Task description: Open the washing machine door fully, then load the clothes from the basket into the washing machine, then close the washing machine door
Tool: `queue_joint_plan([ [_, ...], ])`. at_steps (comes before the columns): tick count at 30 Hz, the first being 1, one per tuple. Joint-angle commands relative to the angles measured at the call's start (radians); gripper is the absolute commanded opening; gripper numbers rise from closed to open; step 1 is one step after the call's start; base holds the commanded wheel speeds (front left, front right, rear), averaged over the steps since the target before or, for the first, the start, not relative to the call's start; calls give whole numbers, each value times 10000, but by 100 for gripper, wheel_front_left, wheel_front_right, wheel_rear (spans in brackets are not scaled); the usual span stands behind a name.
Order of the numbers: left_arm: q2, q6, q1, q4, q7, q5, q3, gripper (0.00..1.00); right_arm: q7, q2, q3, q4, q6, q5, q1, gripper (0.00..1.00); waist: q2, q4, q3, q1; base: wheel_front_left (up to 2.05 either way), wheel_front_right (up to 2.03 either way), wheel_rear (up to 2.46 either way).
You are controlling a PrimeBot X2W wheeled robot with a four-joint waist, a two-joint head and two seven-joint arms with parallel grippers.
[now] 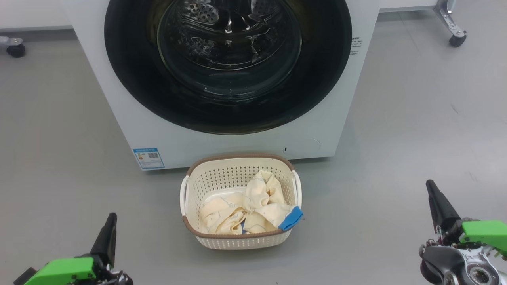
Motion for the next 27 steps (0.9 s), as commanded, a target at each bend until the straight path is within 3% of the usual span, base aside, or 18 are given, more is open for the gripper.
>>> queue_joint_plan([
  [1, 92, -69, -502, -278, 63, 101, 362, 0, 64, -59, 150, -311, -27, -89, -571, 0, 0, 0, 0, 0, 0, 0, 0],
  [22, 88, -69, -502, -277, 68, 106, 368, 0, 68, -55, 145, -311, -27, -93, -572, 0, 0, 0, 0, 0, 0, 0, 0],
  [23, -8, 11, 7, 40, -2, -2, 2, 100, 7, 8, 0, 32, 2, 2, 6, 100, 0, 0, 0, 0, 0, 0, 0],
  [27, -44, 12, 98, 263, -41, -11, -29, 100, -52, 67, 78, 252, 1, -31, 111, 100, 0, 3, 5, 0, 0, 0, 0],
])
